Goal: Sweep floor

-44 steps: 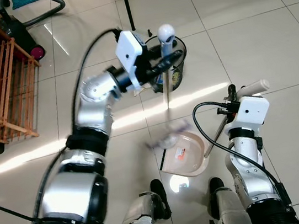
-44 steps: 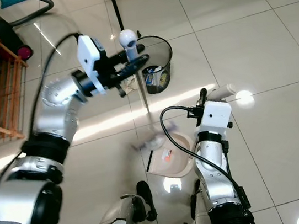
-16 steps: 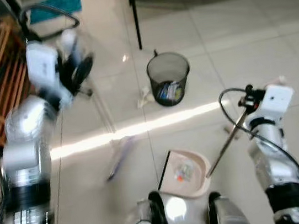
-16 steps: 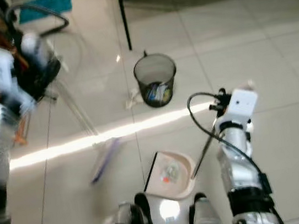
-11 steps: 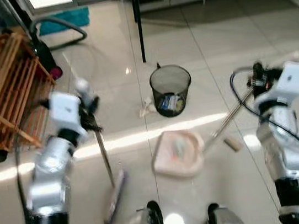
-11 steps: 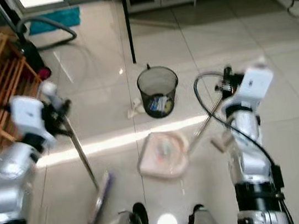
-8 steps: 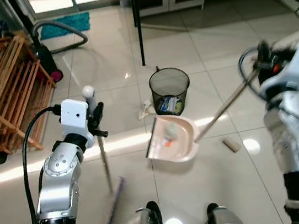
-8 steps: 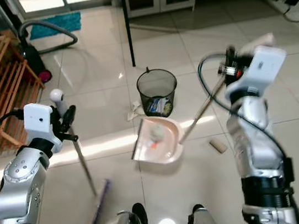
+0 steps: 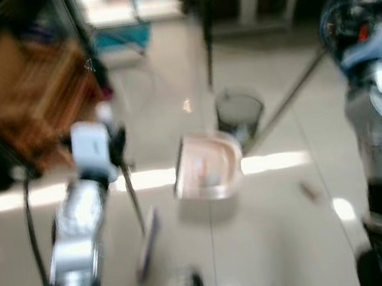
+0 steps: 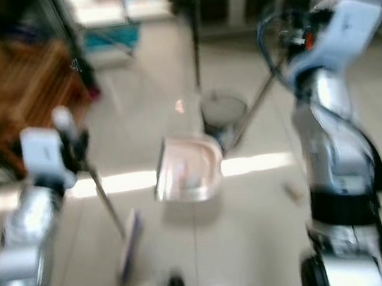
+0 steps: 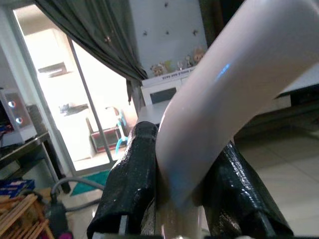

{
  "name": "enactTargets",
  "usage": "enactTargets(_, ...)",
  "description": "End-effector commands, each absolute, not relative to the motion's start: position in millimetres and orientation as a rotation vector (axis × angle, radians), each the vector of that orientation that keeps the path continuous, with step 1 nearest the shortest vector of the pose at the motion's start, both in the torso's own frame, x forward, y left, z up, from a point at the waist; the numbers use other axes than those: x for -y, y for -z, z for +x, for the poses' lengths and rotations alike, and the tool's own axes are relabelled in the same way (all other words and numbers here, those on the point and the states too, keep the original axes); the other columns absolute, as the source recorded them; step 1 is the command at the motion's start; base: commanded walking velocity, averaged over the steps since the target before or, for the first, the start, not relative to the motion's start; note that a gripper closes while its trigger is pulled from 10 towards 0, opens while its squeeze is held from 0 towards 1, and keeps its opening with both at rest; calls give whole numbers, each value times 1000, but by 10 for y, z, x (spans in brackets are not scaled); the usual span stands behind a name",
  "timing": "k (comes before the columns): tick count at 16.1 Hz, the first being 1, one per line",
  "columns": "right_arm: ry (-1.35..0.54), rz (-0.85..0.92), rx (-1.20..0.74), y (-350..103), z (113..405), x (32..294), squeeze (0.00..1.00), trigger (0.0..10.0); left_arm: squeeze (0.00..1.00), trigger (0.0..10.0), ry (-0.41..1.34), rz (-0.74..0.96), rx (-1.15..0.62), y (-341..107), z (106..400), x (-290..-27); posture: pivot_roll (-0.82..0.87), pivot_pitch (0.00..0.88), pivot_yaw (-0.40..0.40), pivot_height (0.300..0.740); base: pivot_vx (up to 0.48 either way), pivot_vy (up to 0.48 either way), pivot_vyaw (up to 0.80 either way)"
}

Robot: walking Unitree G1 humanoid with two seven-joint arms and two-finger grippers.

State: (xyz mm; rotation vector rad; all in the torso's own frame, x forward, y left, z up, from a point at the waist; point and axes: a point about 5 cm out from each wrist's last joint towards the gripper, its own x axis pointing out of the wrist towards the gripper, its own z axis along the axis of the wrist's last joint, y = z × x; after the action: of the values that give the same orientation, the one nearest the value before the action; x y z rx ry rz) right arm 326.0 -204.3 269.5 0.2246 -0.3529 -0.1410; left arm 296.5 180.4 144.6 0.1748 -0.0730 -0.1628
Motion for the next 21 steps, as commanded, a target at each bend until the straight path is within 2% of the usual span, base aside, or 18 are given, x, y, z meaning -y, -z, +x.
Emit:
enactTargets(1,154,240,404,-2824,3241,2063,0,10000,0,10000,166,203,112,-1554,2986,-1769,13,86,52,740,322,0,0)
enactTargets(7,191,253,426,-2923,3299,2071,0,10000,0,10000,173,200,116,-1560,2998,-1727,17,80,52,740,349,0,0)
enactTargets(19,203,238,468,-3007,3324,2083,0,10000,0,10000,168,199,101,-1493,2987,-1735,15,55,46,740,383,0,-488)
enactTargets(21,200,233,476,-3022,3332,2077,0,10000,0,10000,166,199,101,-1490,2985,-1734,17,51,44,740,386,0,0)
